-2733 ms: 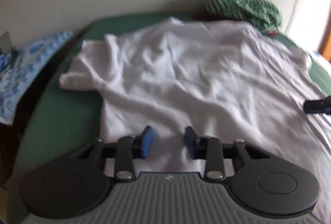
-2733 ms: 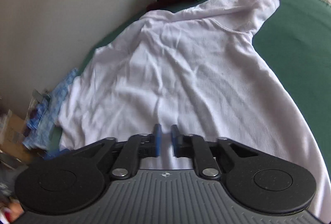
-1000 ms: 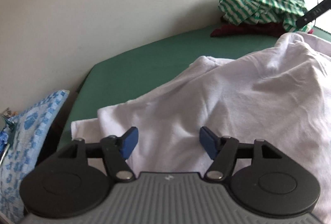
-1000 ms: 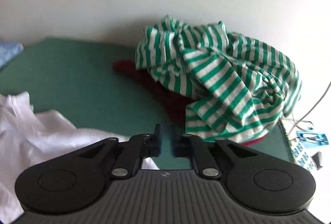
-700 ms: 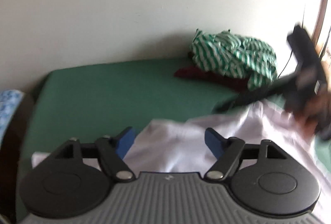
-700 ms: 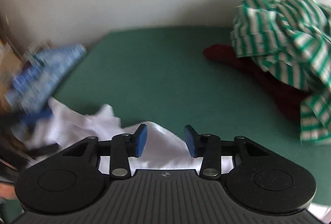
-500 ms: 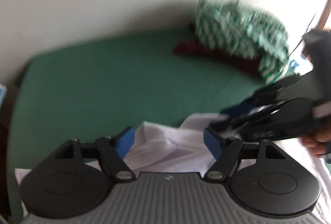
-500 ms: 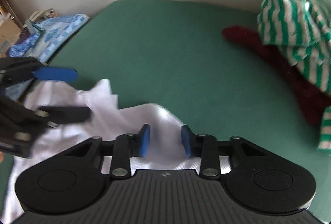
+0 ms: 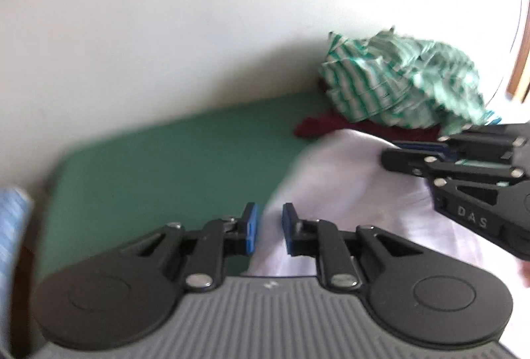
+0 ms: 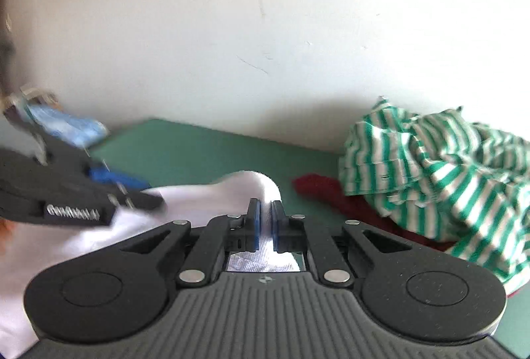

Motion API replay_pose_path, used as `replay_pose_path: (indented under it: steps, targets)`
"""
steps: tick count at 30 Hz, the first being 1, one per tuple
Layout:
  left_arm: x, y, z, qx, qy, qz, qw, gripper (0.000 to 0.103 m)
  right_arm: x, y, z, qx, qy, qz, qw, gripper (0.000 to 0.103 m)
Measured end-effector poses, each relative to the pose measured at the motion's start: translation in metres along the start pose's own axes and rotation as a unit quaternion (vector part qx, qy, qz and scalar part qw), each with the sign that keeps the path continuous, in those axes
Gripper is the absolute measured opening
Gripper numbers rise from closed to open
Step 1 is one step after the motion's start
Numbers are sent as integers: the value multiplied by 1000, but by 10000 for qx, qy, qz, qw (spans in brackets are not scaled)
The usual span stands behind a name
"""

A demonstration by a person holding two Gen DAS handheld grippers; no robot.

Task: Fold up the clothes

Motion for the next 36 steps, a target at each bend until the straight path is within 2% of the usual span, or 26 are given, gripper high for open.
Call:
replay_pose_path:
  steps: [2, 4, 5, 6, 9, 10, 12, 14, 15, 16, 17, 18, 20, 21, 22, 23, 24, 28, 31, 32, 34, 36]
  targets:
    - [1, 9, -16, -125, 409, 172, 9989, 19, 6, 13, -18, -298, -28, -126, 9995, 11]
    - [-1, 14, -30, -240, 669, 302, 9970, 23, 19, 18, -30, -495, 321, -174, 9981, 12]
    - [-7, 11, -35, -284, 658, 346, 9968, 25, 29, 14, -31, -508, 610, -230, 9966, 15]
    - [-14, 6, -38, -301, 534, 348, 9975, 28, 40, 10, -30, -505, 917, -262, 9942, 24]
    - [-31, -17, -45, -222, 22, 264, 9994, 29, 64, -9, -28, -501, 1625, -247, 9851, 32]
    - [-34, -26, -46, -155, -146, 192, 9996, 31, 63, -13, -29, -547, 1801, -138, 9820, 34]
    - [-32, -30, -49, -153, -233, 78, 9996, 43, 59, -13, -37, -761, 2114, 165, 9743, 40]
    - [-24, -28, -54, -230, -81, 24, 9997, 43, 49, -1, -49, -1136, 2299, 374, 9658, 43]
    - [-20, -25, -58, -279, -4, 20, 9996, 43, 47, 6, -57, -1324, 2304, 349, 9634, 36]
    - [-16, -22, -62, -342, 43, 36, 9994, 42, 46, 11, -59, -1351, 2256, 309, 9643, 29]
    - [-15, -20, -64, -332, 71, 74, 9994, 43, 46, 14, -56, -1263, 2188, 313, 9671, 17]
    - [-14, -20, -65, -294, 95, 117, 9995, 43, 47, 17, -51, -1103, 2136, 302, 9702, 16]
    - [-16, -19, -67, -217, 188, 281, 9992, 46, 49, 16, -36, -596, 1952, 240, 9787, 15]
    - [-19, -20, -68, -159, 292, 408, 9986, 49, 50, 15, -31, -345, 1603, 141, 9864, 16]
    - [-19, -19, -68, -94, 409, 504, 9978, 56, 51, 17, -33, -301, 1195, -40, 9924, 16]
    - [-19, -17, -69, -29, 523, 580, 9969, 59, 54, 21, -38, -417, 811, -251, 9955, 23]
    - [-20, -18, -69, 5, 594, 612, 9964, 61, 57, 19, -42, -484, 669, -350, 9960, 25]
    - [-26, -27, -74, 102, 395, 543, 9977, 63, 70, -6, -46, -564, 1164, -226, 9913, 28]
    - [-31, -28, -77, 226, 162, 684, 9973, 70, 64, -25, -50, -735, 1684, 137, 9829, 40]
    - [-31, -28, -77, 233, 152, 728, 9970, 71, 64, -30, -53, -808, 1657, 86, 9828, 39]
    - [-32, -29, -77, 243, 173, 814, 9962, 76, 67, -35, -64, -987, 1173, -382, 9874, 33]
    - [-32, -29, -78, 242, 132, 866, 9959, 76, 75, -56, -68, -952, 1193, -577, 9866, 31]
Point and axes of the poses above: each gripper's, at about its wrist camera, not at the fingertips, and y roughly the way its jaws point, x to its right, z to its top, the point moved 10 cm from there along y, roughly the way its jaws point, and after that the axes turned 14 degrees about x, right-handed, at the moved point
